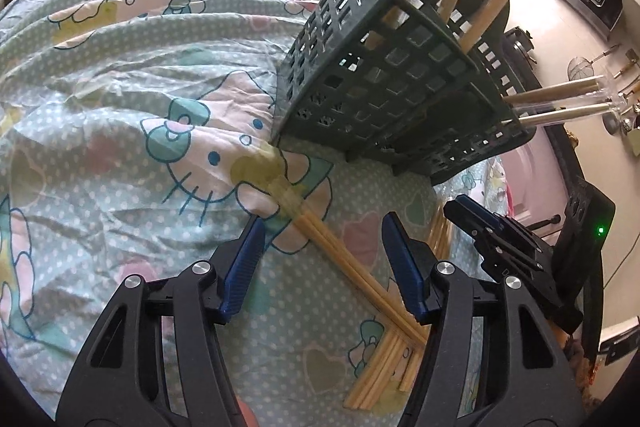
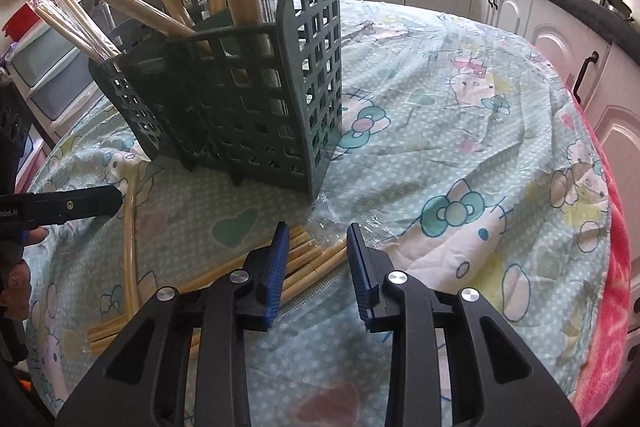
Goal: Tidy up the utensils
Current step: 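Lower both tools onto the chopstick pile and close them on chopsticks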
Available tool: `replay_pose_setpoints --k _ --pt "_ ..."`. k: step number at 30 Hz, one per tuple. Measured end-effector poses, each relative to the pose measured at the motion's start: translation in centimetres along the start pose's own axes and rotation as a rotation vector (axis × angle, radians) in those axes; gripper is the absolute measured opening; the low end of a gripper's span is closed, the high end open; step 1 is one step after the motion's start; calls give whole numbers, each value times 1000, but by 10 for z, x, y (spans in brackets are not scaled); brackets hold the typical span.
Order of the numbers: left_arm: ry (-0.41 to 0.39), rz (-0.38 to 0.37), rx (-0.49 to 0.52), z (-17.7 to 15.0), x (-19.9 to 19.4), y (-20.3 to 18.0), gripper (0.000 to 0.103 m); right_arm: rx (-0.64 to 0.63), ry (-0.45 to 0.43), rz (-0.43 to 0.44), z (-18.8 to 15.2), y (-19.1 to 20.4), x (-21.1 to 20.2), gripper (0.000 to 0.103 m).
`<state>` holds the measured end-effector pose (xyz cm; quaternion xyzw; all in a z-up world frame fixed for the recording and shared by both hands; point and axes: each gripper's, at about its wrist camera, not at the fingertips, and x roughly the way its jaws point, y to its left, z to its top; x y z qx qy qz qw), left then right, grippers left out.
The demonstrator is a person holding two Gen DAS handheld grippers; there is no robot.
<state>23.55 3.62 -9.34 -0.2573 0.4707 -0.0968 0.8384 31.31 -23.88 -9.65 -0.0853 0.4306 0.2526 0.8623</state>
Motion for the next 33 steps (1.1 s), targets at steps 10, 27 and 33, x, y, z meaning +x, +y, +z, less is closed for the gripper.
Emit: replay_pose_setpoints --k 10,27,33 --pt "-12 49 6 9 6 10 25 4 -3 19 0 -1 3 11" --pt "-6 -20 -18 11 -10 36 0 27 -100 33 -4 8 -35 1" --pt "-15 -80 -26 11 -20 40 0 2 -133 29 1 18 -50 1"
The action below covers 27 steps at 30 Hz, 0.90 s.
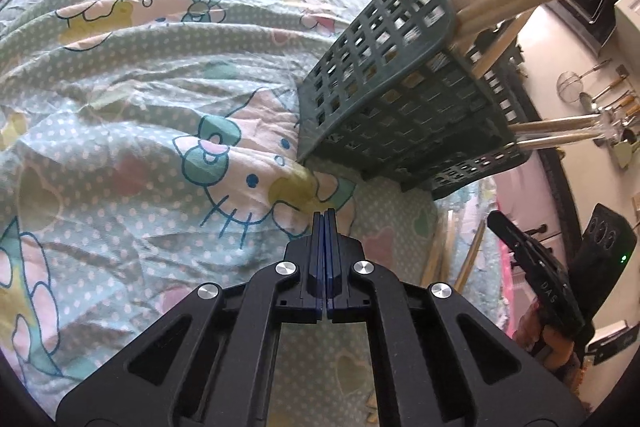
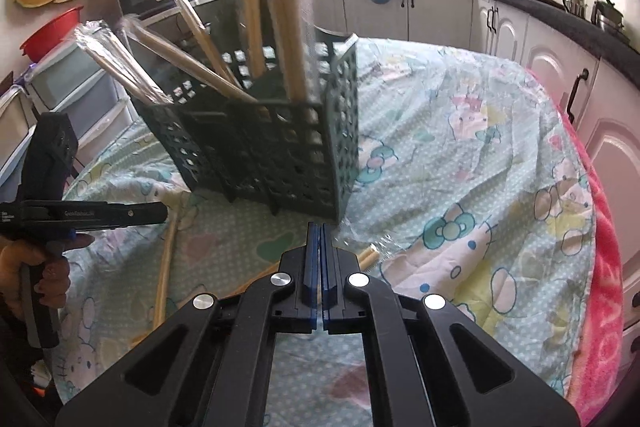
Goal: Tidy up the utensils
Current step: 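Lower both tools onto the chopstick pile and close them on chopsticks, then lift the chopsticks with both tools and carry them over the basket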
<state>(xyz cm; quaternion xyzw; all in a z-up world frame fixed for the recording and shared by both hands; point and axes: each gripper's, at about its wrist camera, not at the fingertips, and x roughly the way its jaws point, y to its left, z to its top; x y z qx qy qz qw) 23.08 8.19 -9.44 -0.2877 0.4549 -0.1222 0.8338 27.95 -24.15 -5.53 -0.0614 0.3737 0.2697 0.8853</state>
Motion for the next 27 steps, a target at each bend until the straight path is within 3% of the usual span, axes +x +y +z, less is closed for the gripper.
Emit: replay_pose_setpoints --k 5,9,10,12,14,18,27 --pt "20 39 1 5 2 2 0 -9 -23 3 5 6 -10 1" --pt "56 42 -12 8 10 2 23 -25 -48 15 9 12 -22 1" --pt "65 48 -16 9 11 2 23 -31 -57 19 11 14 -26 1" --pt "72 68 -12 11 14 0 23 -38 -71 24 13 18 -32 1" --pt "80 109 7 13 18 -6 10 -47 -85 29 15 22 -37 1" --pt "88 155 54 12 20 -11 7 -60 -107 37 20 30 -47 1" --pt "2 78 82 12 -21 -29 3 -107 -162 62 31 49 -72 1"
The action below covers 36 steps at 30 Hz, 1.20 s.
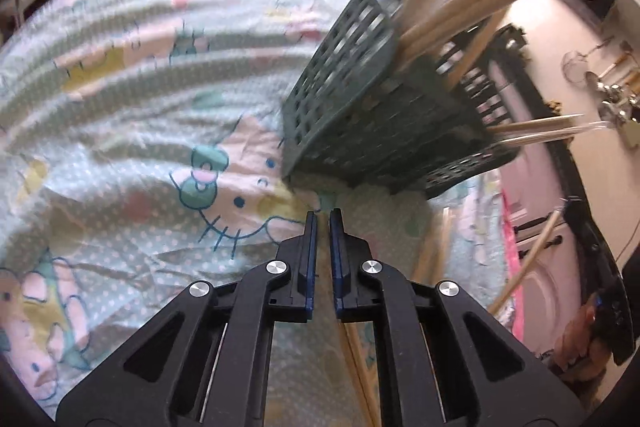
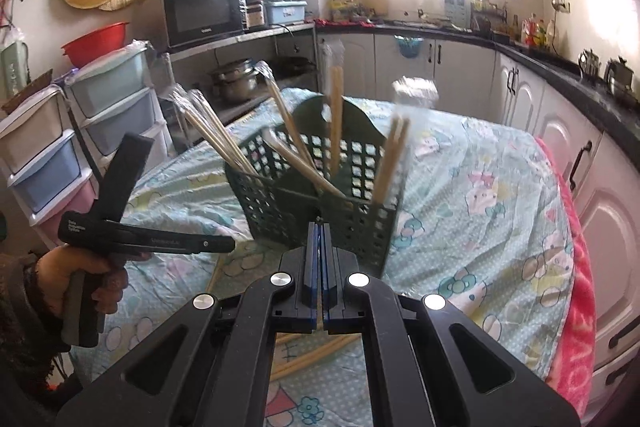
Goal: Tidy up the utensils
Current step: 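Lift the chopsticks with both tools and carry them over the basket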
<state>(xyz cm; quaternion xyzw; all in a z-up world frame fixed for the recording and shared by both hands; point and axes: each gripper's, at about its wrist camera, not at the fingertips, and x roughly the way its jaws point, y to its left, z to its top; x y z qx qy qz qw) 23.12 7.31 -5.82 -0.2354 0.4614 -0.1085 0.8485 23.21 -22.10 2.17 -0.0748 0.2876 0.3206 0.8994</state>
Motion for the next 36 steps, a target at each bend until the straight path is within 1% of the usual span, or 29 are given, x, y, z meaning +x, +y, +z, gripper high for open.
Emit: replay_pose_setpoints --k 6,12,20,27,32,36 --pt "-102 -41 40 4 -46 -16 2 -52 -22 24 13 21 -11 1" --pt "-177 -71 79 7 -77 -36 1 -100 -41 45 26 42 -21 1" --pt "-287 -110 144 15 -124 -63 1 -143 -76 56 44 59 -36 1" --pt "-387 -92 222 26 -154 -92 1 -168 -123 52 60 68 -52 1" --pt "-448 -85 252 38 -175 -108 1 -179 -168 61 78 72 -64 1" --pt "-491 -86 274 48 -191 -119 1 -180 -209 53 96 73 -75 1"
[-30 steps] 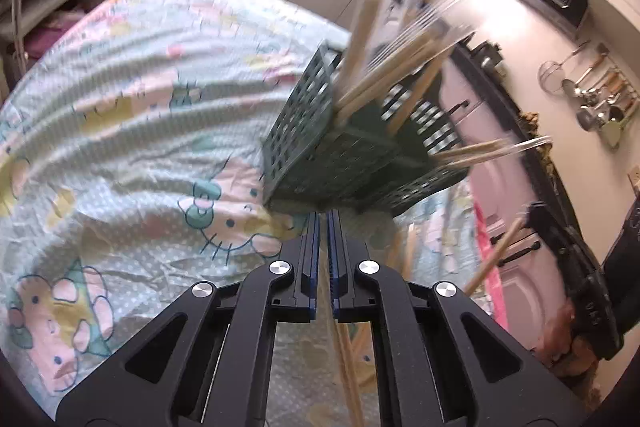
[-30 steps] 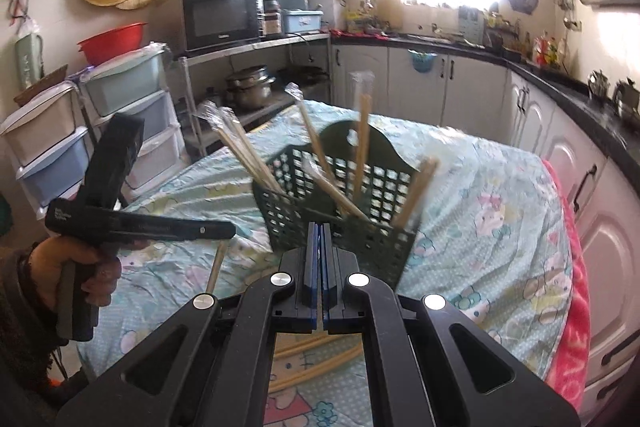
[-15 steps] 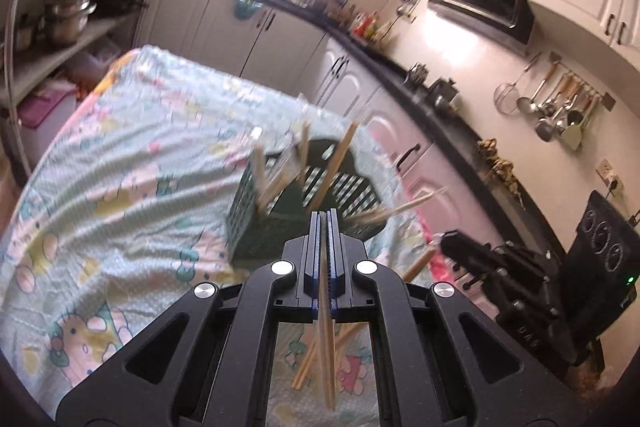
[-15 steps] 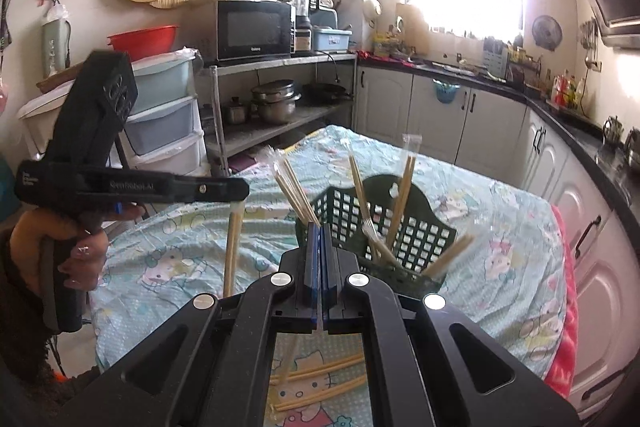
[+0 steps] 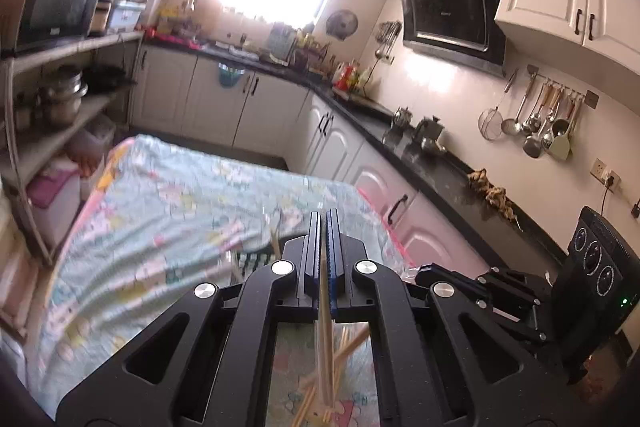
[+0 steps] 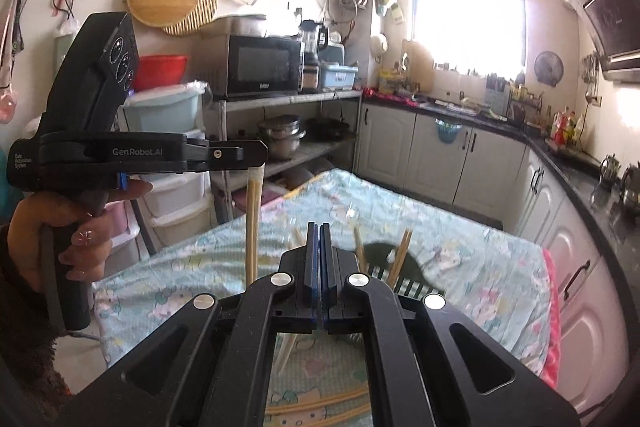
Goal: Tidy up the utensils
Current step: 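Lift the chopsticks with both tools and carry them over the basket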
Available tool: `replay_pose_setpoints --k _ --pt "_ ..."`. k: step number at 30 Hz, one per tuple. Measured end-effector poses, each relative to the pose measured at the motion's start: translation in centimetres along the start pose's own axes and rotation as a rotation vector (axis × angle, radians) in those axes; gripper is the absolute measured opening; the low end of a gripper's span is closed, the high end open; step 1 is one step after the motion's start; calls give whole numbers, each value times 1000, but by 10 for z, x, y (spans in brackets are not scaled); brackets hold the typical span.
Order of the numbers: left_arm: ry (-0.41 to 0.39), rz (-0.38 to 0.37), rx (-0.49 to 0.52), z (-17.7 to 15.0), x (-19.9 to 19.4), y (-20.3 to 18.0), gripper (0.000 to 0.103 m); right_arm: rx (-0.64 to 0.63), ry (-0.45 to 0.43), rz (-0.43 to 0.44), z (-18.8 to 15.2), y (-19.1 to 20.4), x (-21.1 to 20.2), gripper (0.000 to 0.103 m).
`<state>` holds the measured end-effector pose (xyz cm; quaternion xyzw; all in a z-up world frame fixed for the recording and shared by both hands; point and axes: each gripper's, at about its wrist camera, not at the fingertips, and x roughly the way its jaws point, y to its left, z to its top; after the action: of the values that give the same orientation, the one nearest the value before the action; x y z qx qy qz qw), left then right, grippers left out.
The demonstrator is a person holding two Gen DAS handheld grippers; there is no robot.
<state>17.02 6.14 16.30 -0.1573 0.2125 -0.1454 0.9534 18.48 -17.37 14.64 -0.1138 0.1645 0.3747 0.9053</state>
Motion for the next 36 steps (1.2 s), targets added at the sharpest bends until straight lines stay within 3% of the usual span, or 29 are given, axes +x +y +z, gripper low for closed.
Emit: replay_pose_setpoints --k 9,19,28,36 --pt "-73 6 46 42 -5 -13 1 1 -91 -53 42 -17 -19 1" --pt "-122 19 15 69 11 -8 1 -10 -164 -117 69 -37 -23 1" --pt "-159 77 -12 86 30 7 1 15 -195 -185 72 -67 -13 1" --pt "-207 151 15 80 45 17 1 51 -178 -240 61 -92 9 1"
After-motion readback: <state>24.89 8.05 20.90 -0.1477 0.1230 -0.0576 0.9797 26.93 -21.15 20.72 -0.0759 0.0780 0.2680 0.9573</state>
